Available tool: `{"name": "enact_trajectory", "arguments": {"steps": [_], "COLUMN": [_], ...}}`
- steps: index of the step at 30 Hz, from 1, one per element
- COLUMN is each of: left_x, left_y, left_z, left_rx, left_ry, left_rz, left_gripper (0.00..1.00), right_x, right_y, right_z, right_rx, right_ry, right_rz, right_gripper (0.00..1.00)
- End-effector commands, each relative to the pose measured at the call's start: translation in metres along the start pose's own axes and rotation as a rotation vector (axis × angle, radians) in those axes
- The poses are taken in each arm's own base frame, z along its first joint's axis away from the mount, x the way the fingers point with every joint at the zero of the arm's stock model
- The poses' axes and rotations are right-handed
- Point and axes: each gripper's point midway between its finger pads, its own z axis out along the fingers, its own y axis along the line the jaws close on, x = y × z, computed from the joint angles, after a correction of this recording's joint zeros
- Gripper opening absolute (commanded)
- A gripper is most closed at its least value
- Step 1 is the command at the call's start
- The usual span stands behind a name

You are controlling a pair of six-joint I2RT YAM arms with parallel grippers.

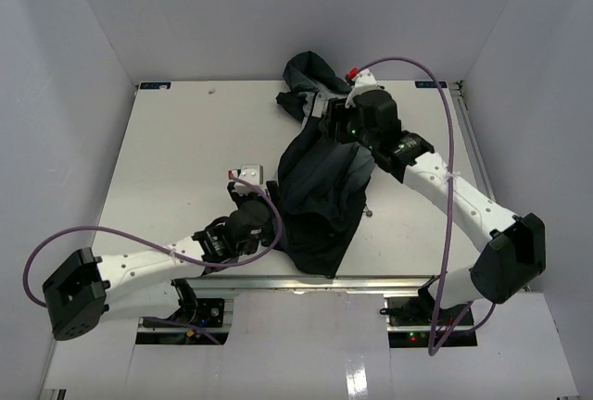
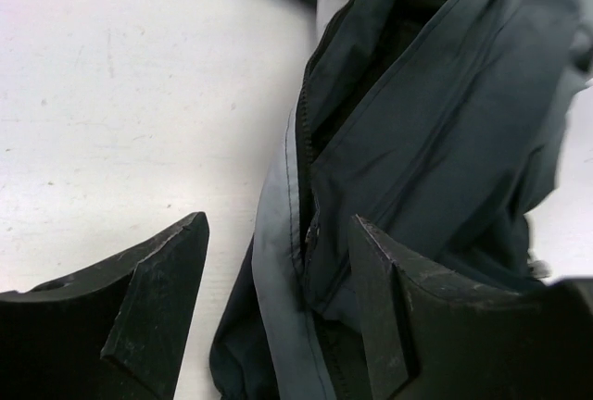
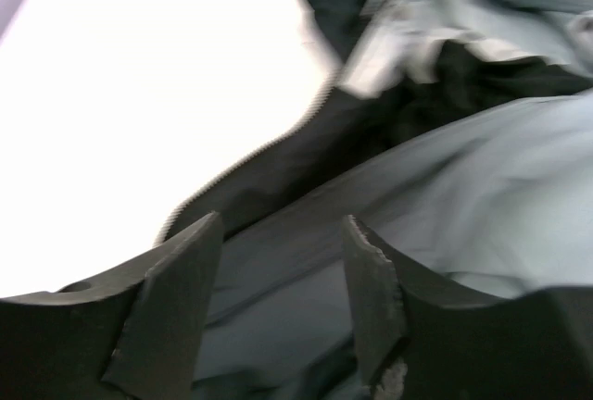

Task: Zip up the jacket

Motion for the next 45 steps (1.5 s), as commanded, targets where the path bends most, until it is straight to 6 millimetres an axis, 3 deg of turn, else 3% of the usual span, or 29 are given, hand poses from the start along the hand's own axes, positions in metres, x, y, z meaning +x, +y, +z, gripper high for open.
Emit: {"name": "enact_trajectory", "arguments": {"steps": [1,4,7,9,14,20,25,31,35,37,42,45], "left_x": [-0.018,-0.024,-0.026,-0.026,-0.021,-0.015,-0.014,-0.015,-0.02,-0.023,-0.032,-0.032], "left_y": [0.009,0.016,0.016,0.013,0.003,-0.004,-0.002,0.003,0.01,0.014,0.02,0.022], "left_z": [-0.012,-0.017,-0.019,-0.018,-0.015,-0.012,-0.01,-0.01,-0.014,-0.016,-0.023,-0.024], "left_rx": [0.039,0.034,0.052,0.064,0.097,0.12,0.103,0.083,0.061,0.055,0.066,0.06], "left_ry": [-0.079,-0.114,-0.122,-0.12,-0.101,-0.084,-0.083,-0.092,-0.11,-0.123,-0.157,-0.16], "left_rz": [-0.087,-0.119,-0.126,-0.121,-0.094,-0.066,-0.055,-0.066,-0.099,-0.116,-0.164,-0.169], "left_gripper": [0.73,0.73,0.73,0.73,0.73,0.73,0.73,0.73,0.73,0.73,0.74,0.75], "right_x": [0.048,0.088,0.121,0.142,0.197,0.219,0.211,0.165,0.152,0.157,0.173,0.196], "right_y": [0.061,0.087,0.084,0.07,0.008,-0.021,-0.021,0.007,0.032,0.043,0.099,0.125], "right_z": [-0.01,-0.013,-0.021,-0.03,-0.068,-0.09,-0.095,-0.102,-0.093,-0.088,-0.067,-0.062], "right_rx": [-0.077,-0.165,-0.158,-0.111,0.056,0.129,0.131,0.111,0.149,0.169,0.044,-0.032], "right_ry": [0.065,0.059,0.057,0.049,0.0,-0.009,-0.022,-0.08,-0.081,-0.056,-0.024,0.01], "right_rz": [0.046,0.106,0.169,0.213,0.339,0.338,0.296,0.239,0.184,0.097,-0.212,-0.385], "right_gripper": [0.58,0.55,0.53,0.52,0.53,0.54,0.53,0.52,0.53,0.55,0.59,0.61]}}
